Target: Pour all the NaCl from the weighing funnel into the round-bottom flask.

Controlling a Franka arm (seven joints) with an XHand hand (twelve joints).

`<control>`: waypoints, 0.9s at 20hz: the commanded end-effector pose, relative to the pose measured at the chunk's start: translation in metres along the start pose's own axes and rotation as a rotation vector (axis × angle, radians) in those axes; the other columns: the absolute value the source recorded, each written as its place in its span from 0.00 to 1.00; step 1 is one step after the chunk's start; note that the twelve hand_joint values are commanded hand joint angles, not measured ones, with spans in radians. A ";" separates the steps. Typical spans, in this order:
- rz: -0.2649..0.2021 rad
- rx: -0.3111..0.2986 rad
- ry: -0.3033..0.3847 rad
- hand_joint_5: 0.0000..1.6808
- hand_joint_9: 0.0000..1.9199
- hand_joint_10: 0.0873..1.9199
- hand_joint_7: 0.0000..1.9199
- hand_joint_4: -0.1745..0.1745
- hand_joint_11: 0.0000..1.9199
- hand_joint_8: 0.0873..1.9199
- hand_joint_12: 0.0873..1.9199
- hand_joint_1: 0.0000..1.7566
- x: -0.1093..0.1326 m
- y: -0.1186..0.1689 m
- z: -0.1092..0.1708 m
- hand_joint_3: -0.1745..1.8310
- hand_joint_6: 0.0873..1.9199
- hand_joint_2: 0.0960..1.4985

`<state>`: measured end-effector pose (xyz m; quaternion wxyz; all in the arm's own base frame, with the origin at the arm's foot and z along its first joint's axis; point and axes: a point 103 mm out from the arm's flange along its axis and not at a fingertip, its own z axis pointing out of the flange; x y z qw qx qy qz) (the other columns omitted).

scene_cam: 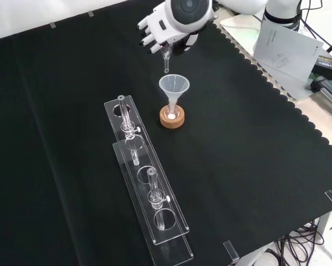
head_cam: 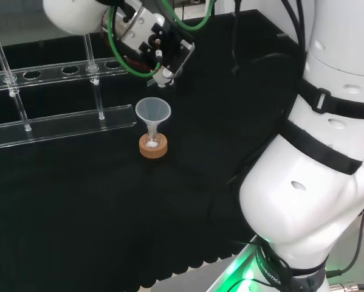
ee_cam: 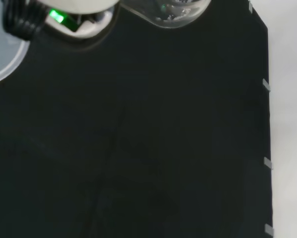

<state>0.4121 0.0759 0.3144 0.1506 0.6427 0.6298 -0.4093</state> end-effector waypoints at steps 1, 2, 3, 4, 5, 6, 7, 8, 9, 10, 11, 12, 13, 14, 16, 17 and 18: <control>-0.061 -0.083 0.274 0.71 0.57 0.11 0.36 1.00 0.42 0.31 0.53 0.63 -0.017 -0.001 0.013 0.41 0.39 0.42; -0.063 -0.086 0.293 0.71 0.57 0.11 0.36 1.00 0.42 0.31 0.53 0.63 -0.019 -0.001 0.015 0.41 0.39 0.42; -0.065 -0.090 0.318 0.71 0.57 0.11 0.36 1.00 0.42 0.31 0.53 0.63 -0.021 0.000 0.017 0.41 0.39 0.42; -0.066 -0.095 0.346 0.71 0.57 0.11 0.36 1.00 0.42 0.31 0.53 0.63 -0.023 0.001 0.020 0.41 0.39 0.42; -0.065 -0.102 0.365 0.71 0.57 0.11 0.36 1.00 0.42 0.31 0.53 0.63 -0.025 0.002 0.022 0.41 0.39 0.42; -0.063 -0.114 0.382 0.71 0.57 0.11 0.36 1.00 0.42 0.31 0.53 0.63 -0.027 0.002 0.025 0.41 0.39 0.42; -0.060 -0.129 0.404 0.71 0.57 0.11 0.36 1.00 0.42 0.31 0.53 0.63 -0.030 0.002 0.028 0.41 0.39 0.42; -0.056 -0.143 0.425 0.71 0.57 0.11 0.36 1.00 0.42 0.31 0.53 0.63 -0.032 0.003 0.030 0.41 0.39 0.42; -0.054 -0.155 0.446 0.71 0.57 0.11 0.36 1.00 0.42 0.31 0.53 0.63 -0.035 0.003 0.032 0.41 0.39 0.42; -0.049 -0.172 0.465 0.71 0.57 0.11 0.37 1.00 0.42 0.31 0.53 0.63 -0.037 0.003 0.035 0.41 0.39 0.42; -0.046 -0.188 0.481 0.71 0.57 0.11 0.37 1.00 0.42 0.31 0.53 0.63 -0.039 0.003 0.037 0.41 0.39 0.42; -0.042 -0.199 0.495 0.71 0.58 0.11 0.37 1.00 0.42 0.31 0.53 0.63 -0.041 0.003 0.039 0.41 0.39 0.42; -0.039 -0.208 0.508 0.71 0.58 0.11 0.37 1.00 0.42 0.31 0.53 0.63 -0.043 0.004 0.040 0.41 0.39 0.42; -0.038 -0.214 0.524 0.71 0.58 0.11 0.37 1.00 0.42 0.31 0.53 0.63 -0.044 0.004 0.043 0.41 0.39 0.42; -0.036 -0.224 0.555 0.71 0.58 0.11 0.37 1.00 0.43 0.31 0.52 0.63 -0.046 0.006 0.047 0.41 0.39 0.42; -0.037 -0.224 0.566 0.71 0.58 0.11 0.37 1.00 0.43 0.31 0.52 0.63 -0.047 0.008 0.049 0.41 0.39 0.42; -0.038 -0.225 0.575 0.71 0.58 0.11 0.37 1.00 0.43 0.31 0.52 0.63 -0.048 0.009 0.051 0.41 0.39 0.42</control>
